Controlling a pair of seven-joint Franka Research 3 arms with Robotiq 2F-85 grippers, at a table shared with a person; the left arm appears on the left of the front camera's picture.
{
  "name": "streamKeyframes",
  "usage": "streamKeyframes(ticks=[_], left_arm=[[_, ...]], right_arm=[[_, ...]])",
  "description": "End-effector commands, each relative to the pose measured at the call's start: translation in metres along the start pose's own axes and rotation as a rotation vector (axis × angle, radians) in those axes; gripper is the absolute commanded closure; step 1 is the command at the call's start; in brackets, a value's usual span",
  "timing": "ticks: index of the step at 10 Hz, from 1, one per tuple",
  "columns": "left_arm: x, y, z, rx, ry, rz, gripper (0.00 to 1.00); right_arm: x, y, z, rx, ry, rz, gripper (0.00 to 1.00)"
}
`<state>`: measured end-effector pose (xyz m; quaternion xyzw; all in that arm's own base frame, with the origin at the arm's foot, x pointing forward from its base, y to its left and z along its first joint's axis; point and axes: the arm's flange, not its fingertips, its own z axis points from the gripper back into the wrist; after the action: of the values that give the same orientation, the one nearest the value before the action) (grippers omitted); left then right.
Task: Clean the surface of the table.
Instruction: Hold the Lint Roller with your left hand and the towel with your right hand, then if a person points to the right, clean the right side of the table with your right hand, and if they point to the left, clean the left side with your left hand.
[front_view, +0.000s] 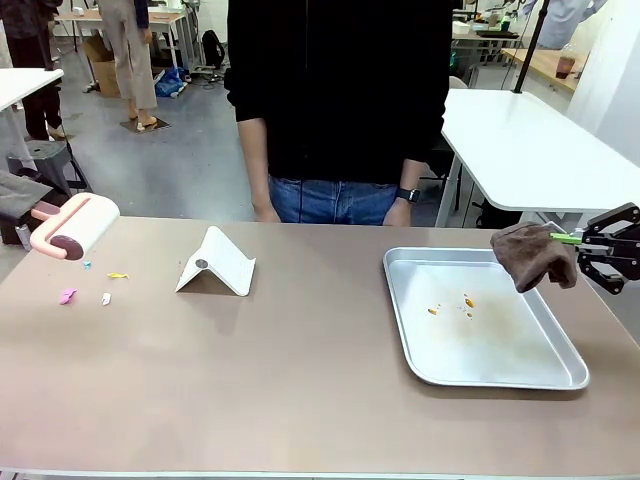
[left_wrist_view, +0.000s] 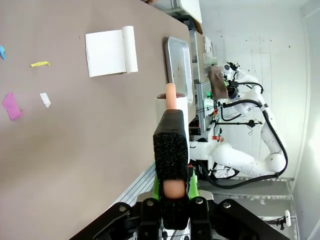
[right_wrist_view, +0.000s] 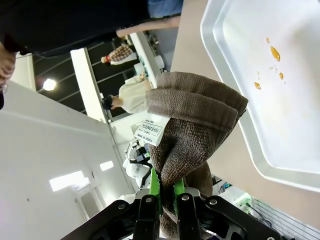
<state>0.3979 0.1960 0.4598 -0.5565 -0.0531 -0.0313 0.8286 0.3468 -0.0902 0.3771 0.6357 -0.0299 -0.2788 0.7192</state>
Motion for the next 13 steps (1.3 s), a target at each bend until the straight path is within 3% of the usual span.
streamKeyframes(ticks=[1, 13], left_arm=[[-0.0028, -0.002, 0.0033, -0.009, 0.011, -0.013, 0.95], [-0.0028, -0.002, 0.0033, -0.009, 0.011, -0.013, 0.95]], right_arm=[[-0.0006, 0.0034, 0.0012, 0.004, -0.01, -0.015, 1.0], [-0.0006, 0.0034, 0.0012, 0.004, -0.01, -0.015, 1.0]])
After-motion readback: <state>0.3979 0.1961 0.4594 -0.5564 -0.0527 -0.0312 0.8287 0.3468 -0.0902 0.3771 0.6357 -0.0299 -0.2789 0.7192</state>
